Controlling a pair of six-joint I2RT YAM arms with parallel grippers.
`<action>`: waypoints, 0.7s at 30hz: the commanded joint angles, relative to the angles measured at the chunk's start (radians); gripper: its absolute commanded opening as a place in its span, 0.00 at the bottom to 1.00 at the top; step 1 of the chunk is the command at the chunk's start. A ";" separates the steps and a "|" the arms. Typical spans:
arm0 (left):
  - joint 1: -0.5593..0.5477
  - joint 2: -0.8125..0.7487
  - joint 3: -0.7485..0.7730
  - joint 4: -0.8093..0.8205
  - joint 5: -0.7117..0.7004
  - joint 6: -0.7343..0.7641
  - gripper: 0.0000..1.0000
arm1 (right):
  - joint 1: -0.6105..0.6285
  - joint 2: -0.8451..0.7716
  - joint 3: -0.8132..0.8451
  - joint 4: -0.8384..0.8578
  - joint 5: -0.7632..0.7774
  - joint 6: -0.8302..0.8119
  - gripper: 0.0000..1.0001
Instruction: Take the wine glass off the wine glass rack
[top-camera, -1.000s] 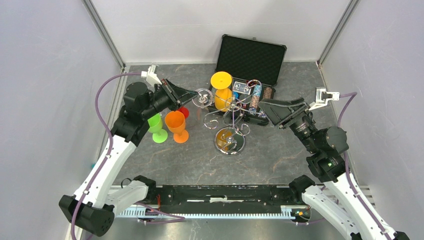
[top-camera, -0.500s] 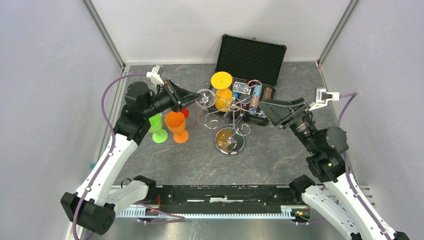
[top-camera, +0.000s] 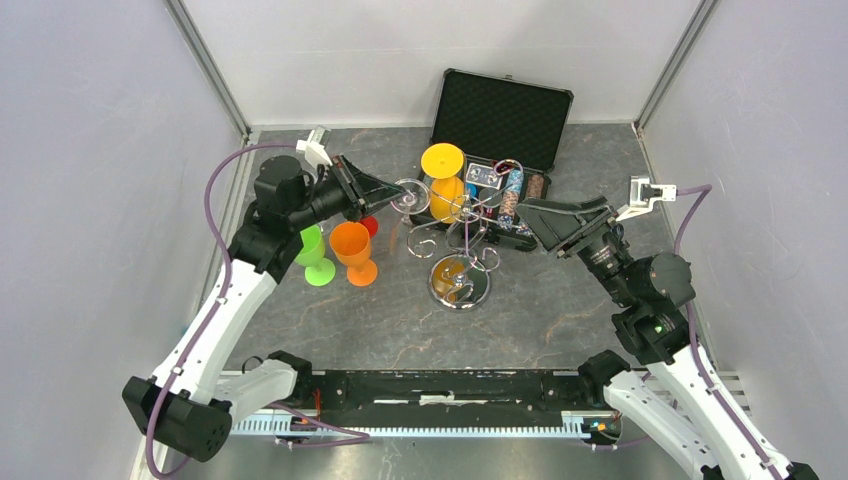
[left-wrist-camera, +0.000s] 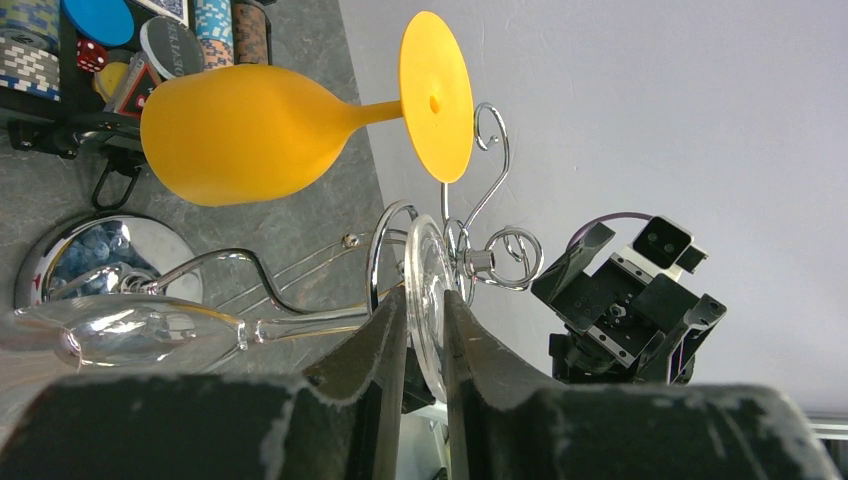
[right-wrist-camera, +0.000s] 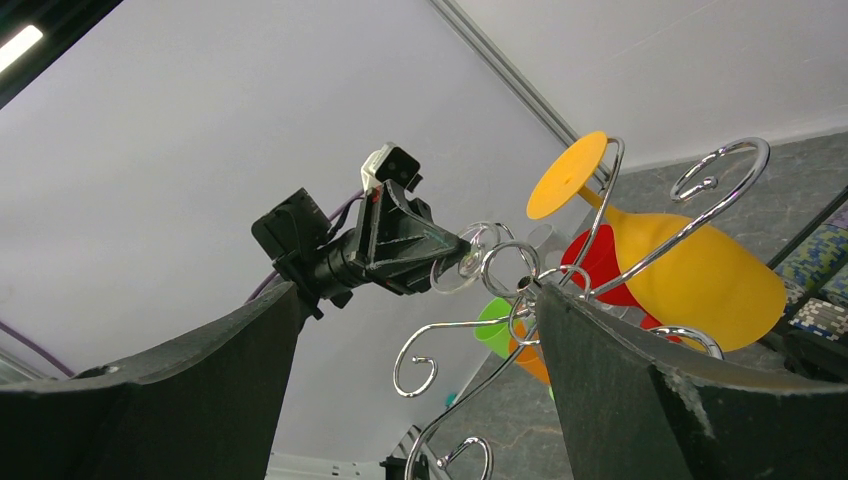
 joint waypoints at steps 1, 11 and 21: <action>-0.013 0.023 0.040 -0.053 -0.007 0.062 0.25 | -0.001 -0.002 0.003 0.016 0.022 -0.012 0.92; -0.016 0.003 0.102 -0.095 -0.038 0.102 0.02 | -0.001 0.001 0.006 0.016 0.023 -0.012 0.92; -0.016 -0.031 0.148 -0.081 -0.124 0.129 0.02 | -0.001 -0.010 -0.007 0.014 0.027 -0.007 0.92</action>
